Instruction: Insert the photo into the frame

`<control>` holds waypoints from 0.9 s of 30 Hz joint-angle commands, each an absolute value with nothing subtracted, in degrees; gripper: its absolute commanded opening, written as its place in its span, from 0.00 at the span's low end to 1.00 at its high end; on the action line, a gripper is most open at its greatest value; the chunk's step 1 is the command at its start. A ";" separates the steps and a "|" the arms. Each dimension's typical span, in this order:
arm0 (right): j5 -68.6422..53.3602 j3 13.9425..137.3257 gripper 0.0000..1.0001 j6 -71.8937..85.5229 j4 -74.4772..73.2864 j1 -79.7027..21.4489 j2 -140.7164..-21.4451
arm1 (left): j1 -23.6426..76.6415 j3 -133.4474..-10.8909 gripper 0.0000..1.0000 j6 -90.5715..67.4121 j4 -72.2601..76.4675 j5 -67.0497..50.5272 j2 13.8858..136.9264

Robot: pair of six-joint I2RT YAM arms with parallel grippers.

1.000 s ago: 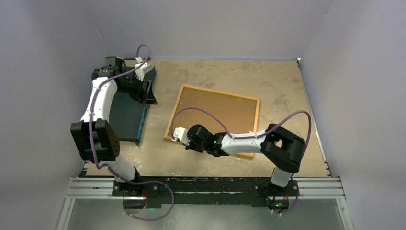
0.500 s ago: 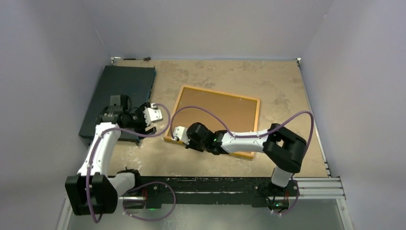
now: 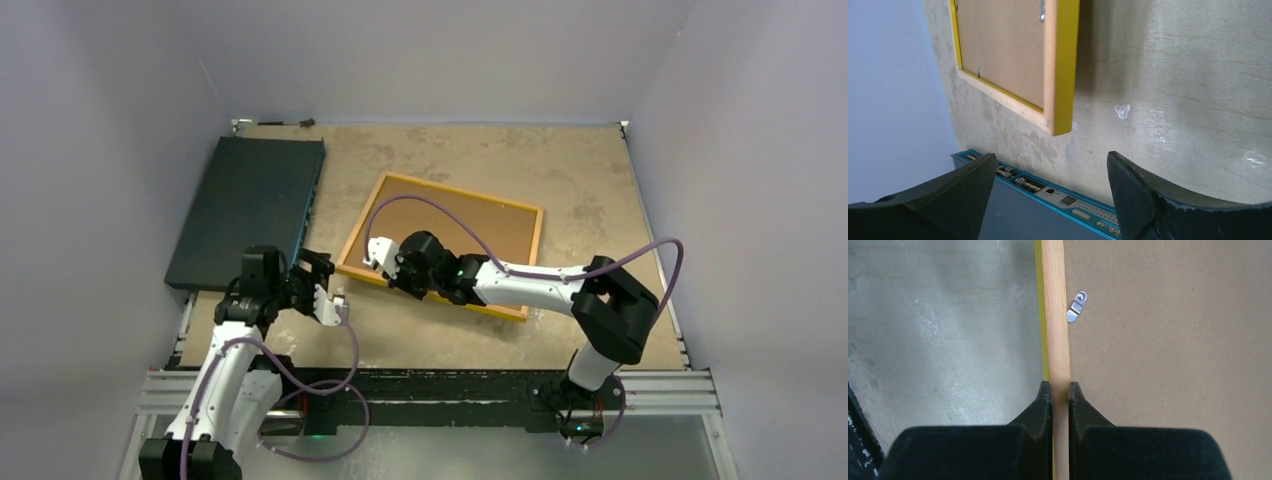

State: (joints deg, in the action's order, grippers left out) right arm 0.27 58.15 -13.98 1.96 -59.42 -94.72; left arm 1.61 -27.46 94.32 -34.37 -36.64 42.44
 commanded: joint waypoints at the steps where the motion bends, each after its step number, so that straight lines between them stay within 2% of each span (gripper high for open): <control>1: -1.62 63.24 0.00 -12.92 4.09 -58.45 -91.49 | 2.62 -23.74 0.79 104.79 -27.16 -40.94 40.42; 4: -2.21 64.57 0.00 -12.92 3.00 -58.32 -91.65 | 3.31 -20.44 0.74 107.10 -21.36 -43.11 38.60; 7: -2.59 65.65 0.00 -12.79 2.29 -58.15 -91.67 | 4.25 -17.01 0.76 107.52 -14.16 -44.02 37.61; 11: -2.96 66.75 0.00 -12.44 1.85 -58.01 -91.59 | 5.67 -16.51 0.77 109.17 -11.74 -43.11 40.37; 21: -3.25 68.99 0.00 -11.82 1.18 -57.54 -91.56 | 16.48 -15.51 0.75 103.83 7.00 -33.67 48.99; 27: -4.29 70.24 0.00 -11.25 1.00 -56.18 -91.17 | 18.48 -16.55 0.66 99.38 13.70 -27.81 52.98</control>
State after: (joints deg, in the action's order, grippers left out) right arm -2.94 65.67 -11.77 -3.66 -57.28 -94.72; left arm 17.87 -15.51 103.20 5.48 -31.99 51.75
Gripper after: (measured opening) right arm 0.053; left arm 0.691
